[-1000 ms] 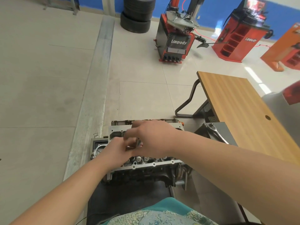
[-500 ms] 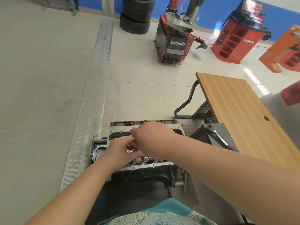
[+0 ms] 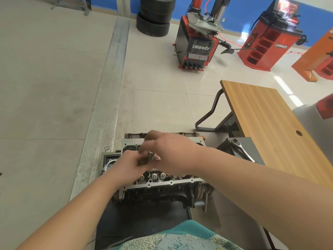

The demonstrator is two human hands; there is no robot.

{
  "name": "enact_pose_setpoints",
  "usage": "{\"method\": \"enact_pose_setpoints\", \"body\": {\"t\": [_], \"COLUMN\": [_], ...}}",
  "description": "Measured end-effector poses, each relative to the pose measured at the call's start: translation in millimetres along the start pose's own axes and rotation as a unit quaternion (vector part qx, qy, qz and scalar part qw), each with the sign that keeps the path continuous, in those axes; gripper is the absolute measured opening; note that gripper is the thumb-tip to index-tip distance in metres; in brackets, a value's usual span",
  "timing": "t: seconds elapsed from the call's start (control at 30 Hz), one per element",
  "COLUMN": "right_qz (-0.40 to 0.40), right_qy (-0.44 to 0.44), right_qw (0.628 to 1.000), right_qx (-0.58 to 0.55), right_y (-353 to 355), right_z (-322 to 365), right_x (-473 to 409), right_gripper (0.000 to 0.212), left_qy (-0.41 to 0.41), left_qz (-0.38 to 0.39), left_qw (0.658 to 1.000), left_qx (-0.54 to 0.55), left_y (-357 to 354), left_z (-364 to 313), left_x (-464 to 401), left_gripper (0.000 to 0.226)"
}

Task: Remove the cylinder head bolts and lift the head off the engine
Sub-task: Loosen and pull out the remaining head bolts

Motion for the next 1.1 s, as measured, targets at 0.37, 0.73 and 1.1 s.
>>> {"method": "enact_pose_setpoints", "body": {"t": [0.37,0.73,1.1], "right_qz": [-0.012,-0.013,-0.01], "right_qy": [0.013,0.0,0.027], "right_qw": [0.997,0.999,0.998], "right_qx": [0.07,0.046,0.053], "right_y": [-7.1,0.2,-5.3], "right_z": [-2.3,1.1,0.2], "right_x": [0.1,0.2,5.4], "right_gripper": [0.033,0.032,0.03], "left_qy": [0.007,-0.016,-0.004], "left_qz": [0.044,0.052,0.032], "left_qw": [0.999,0.998,0.999], "left_qx": [0.004,-0.022,-0.011], "left_y": [9.0,14.7,6.3], "left_z": [-2.2,-6.4,-2.7], "left_x": [-4.3,-9.3,-3.9], "left_gripper": [0.009,0.036,0.018]}}
Point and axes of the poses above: each hand's wrist, its own x-axis away from the middle knuckle, its own y-axis out of the back of the hand, z = x × y, the point moved 2 cm from there along -x, towards the middle knuckle, and after that the axes turned 6 degrees about x, right-handed, at the moved point
